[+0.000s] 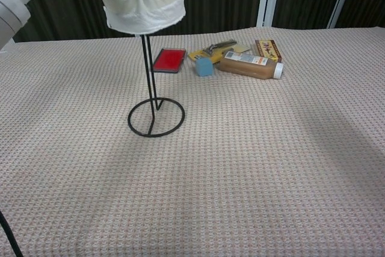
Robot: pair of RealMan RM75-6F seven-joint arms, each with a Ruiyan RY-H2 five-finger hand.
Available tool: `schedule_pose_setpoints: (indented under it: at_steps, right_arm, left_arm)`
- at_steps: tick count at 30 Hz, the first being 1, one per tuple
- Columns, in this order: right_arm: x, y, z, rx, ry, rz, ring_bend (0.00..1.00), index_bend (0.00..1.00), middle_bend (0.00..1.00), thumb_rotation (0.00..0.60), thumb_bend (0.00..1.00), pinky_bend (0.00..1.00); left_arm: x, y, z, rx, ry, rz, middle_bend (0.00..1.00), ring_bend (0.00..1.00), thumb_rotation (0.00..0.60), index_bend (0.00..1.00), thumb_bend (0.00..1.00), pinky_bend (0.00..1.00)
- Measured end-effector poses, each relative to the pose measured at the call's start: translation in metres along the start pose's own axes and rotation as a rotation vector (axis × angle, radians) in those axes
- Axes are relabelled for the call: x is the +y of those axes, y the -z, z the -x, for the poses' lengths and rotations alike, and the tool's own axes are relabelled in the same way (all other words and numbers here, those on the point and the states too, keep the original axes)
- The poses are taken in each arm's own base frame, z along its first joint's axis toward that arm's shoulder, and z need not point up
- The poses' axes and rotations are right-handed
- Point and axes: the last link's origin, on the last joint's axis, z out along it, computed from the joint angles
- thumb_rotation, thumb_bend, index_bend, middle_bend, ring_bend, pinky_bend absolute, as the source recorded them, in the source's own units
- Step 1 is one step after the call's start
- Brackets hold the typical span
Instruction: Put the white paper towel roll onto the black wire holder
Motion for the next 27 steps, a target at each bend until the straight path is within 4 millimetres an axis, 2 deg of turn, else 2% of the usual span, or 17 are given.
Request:
schedule_pose_setpoints:
  at_steps: [9, 12, 15, 18, 21, 25, 27]
  right_arm:
    - [-0.001, 0.001, 0.001, 0.001, 0.003, -0.002, 0.0, 0.0, 0.0, 0.6, 0.09, 0.0]
    - [-0.001, 0.001, 0.0, 0.002, 0.001, -0.004, 0.0, 0.0, 0.0, 0.6, 0.09, 0.0]
    - [-0.001, 0.001, -0.001, 0.007, 0.001, -0.005, 0.0, 0.0, 0.0, 0.6, 0.09, 0.0]
    - [-0.001, 0.001, 0.0, 0.004, 0.005, -0.005, 0.0, 0.0, 0.0, 0.6, 0.09, 0.0]
    - [-0.002, 0.001, 0.001, 0.001, 0.012, -0.005, 0.0, 0.0, 0.0, 0.6, 0.09, 0.0]
    - [-0.004, 0.001, 0.004, -0.006, 0.025, -0.004, 0.0, 0.0, 0.0, 0.6, 0.09, 0.0]
    - [-0.005, 0.0, 0.006, -0.007, 0.031, -0.003, 0.0, 0.0, 0.0, 0.6, 0.09, 0.0]
  left_arm:
    - [-0.001, 0.007, -0.007, -0.001, -0.001, -0.013, 0.0, 0.0, 0.6, 0.0, 0.37, 0.02]
    - [-0.001, 0.014, -0.014, 0.005, -0.001, -0.004, 0.0, 0.0, 0.6, 0.0, 0.37, 0.02]
    - [-0.007, 0.033, -0.022, 0.001, -0.015, -0.009, 0.0, 0.0, 0.6, 0.0, 0.39, 0.02]
    - [-0.022, 0.066, -0.032, -0.029, -0.043, -0.052, 0.0, 0.0, 0.6, 0.0, 0.4, 0.02]
    - [-0.044, 0.116, -0.043, -0.084, -0.084, -0.14, 0.0, 0.0, 0.6, 0.0, 0.41, 0.02]
    - [-0.078, 0.197, -0.058, -0.186, -0.165, -0.306, 0.0, 0.0, 0.6, 0.0, 0.41, 0.0]
    - [-0.091, 0.22, -0.064, -0.218, -0.206, -0.352, 0.0, 0.0, 0.6, 0.0, 0.42, 0.0]
